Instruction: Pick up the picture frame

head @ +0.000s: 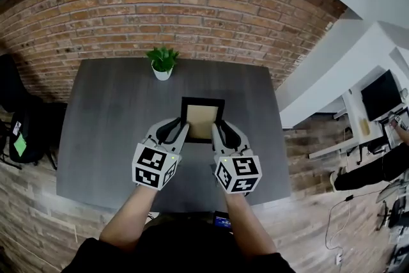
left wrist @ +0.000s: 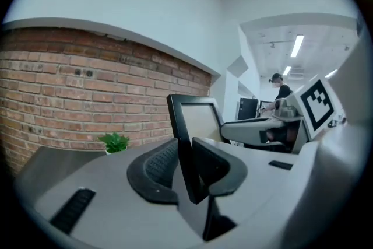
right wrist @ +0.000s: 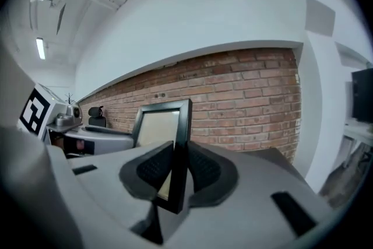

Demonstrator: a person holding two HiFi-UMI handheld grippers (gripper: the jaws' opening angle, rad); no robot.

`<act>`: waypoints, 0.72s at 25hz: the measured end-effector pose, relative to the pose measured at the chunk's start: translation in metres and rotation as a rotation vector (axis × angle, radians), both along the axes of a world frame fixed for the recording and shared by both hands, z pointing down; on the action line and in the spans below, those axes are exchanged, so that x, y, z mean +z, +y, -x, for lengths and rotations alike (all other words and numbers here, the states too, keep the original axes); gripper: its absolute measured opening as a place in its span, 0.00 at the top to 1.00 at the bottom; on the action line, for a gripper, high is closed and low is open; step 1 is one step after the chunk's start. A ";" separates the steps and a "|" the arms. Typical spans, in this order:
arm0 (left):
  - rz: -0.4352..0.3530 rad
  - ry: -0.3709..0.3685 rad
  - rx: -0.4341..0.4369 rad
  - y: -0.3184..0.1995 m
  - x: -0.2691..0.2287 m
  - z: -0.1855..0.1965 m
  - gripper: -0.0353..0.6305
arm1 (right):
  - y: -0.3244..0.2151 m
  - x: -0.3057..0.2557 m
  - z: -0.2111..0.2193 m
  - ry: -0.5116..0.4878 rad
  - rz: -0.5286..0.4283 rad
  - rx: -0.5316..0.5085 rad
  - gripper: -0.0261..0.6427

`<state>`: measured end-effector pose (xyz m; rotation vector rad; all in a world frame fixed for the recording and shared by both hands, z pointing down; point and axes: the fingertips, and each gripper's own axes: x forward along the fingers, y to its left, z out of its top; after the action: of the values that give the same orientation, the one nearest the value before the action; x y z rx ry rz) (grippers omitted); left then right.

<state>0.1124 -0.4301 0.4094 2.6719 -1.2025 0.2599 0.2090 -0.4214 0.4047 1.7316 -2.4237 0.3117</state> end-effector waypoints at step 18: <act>-0.252 0.036 -0.076 0.144 -0.102 -0.047 0.85 | 0.134 -0.090 -0.050 -0.095 -0.255 -0.105 0.84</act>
<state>0.1597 -0.2857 0.3071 2.8168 -1.4068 0.0506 0.2593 -0.2870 0.3151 1.7105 -2.7136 0.0757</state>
